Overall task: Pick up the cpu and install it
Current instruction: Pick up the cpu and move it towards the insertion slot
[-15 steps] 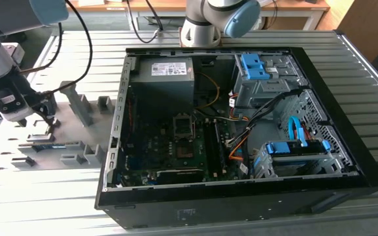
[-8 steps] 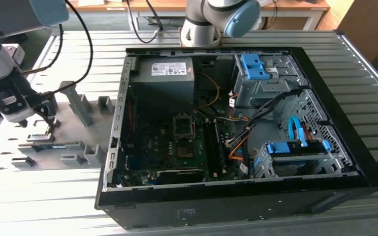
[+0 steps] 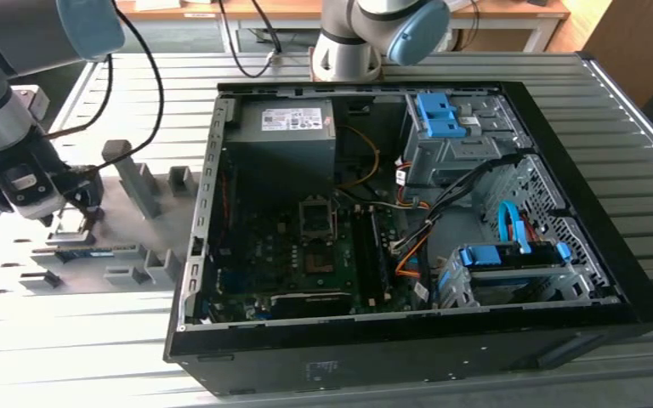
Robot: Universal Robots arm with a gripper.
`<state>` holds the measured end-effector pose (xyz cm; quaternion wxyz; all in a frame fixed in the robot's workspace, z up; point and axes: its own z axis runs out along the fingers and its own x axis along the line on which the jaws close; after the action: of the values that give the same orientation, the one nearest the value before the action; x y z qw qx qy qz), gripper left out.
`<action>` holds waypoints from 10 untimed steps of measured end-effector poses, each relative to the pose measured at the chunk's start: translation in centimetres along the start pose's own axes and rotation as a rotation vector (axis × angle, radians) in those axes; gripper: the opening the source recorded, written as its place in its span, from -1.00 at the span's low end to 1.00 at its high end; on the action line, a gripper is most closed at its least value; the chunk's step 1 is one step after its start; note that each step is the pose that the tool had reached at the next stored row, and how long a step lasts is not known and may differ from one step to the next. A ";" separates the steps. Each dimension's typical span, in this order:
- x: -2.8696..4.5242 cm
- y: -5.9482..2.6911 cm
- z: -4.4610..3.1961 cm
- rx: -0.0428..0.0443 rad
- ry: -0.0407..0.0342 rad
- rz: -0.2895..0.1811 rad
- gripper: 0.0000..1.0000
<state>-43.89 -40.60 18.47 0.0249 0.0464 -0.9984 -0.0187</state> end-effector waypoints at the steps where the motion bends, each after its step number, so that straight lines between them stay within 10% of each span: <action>1: 0.00 -0.01 0.12 0.0004 0.0008 0.000 0.29; 10: -0.04 0.02 0.12 -0.0030 -0.0028 0.000 0.29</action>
<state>-43.87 -40.58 18.35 0.0236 0.0465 -0.9984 -0.0203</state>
